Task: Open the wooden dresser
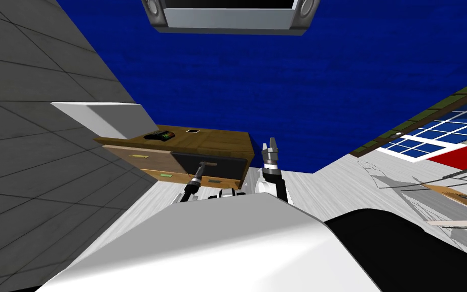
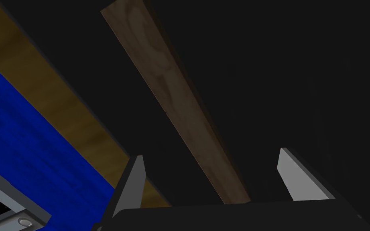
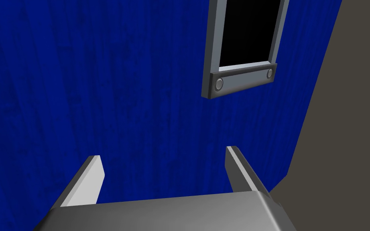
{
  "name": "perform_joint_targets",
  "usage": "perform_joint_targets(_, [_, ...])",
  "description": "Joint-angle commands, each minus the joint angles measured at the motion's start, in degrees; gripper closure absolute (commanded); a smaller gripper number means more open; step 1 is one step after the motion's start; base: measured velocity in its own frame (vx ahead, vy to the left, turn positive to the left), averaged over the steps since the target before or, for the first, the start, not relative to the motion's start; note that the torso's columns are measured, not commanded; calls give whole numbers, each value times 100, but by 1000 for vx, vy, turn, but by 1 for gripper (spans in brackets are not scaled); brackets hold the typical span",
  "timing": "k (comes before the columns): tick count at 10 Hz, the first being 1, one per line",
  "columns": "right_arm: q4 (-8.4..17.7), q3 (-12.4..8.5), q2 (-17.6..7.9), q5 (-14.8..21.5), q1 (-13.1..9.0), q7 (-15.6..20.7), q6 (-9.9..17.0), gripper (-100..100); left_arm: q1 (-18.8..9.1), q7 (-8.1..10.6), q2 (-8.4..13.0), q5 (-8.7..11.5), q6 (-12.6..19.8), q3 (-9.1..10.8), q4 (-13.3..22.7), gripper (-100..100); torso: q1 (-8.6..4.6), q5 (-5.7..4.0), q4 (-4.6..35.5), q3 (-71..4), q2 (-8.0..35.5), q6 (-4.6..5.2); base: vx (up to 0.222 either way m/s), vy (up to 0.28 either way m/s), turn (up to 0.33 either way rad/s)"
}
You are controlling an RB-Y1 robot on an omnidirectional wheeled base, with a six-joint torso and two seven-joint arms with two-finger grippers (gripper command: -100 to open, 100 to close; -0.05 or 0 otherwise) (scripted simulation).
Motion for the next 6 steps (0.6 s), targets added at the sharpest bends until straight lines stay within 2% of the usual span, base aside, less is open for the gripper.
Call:
perform_joint_targets(1, [0, 0, 0, 0, 0, 0, 0, 0, -2, 2, 9, -1, 10, -2, 12, -100, -4, -1, 1, 1, 2, 0, 0, 0, 0])
perform_joint_targets(2, [0, 0, 0, 0, 0, 0, 0, 0, -2, 2, 8, -1, 9, -2, 11, 100, -5, -1, 1, 2, 3, 1, 0, 0, 0])
perform_joint_targets(3, [0, 0, 0, 0, 0, 0, 0, 0, 90, 32, 47, -8, 27, -39, -108, 100, -4, -1, 1, 1, 2, 1, -118, 45, 36])
perform_joint_targets(6, [1, 0, 0, 0, -3, 0, 1, 0, 228, 76, 106, -19, 54, -94, -286, 100, -6, -1, 9, 18, 27, 1, -204, 34, 26])
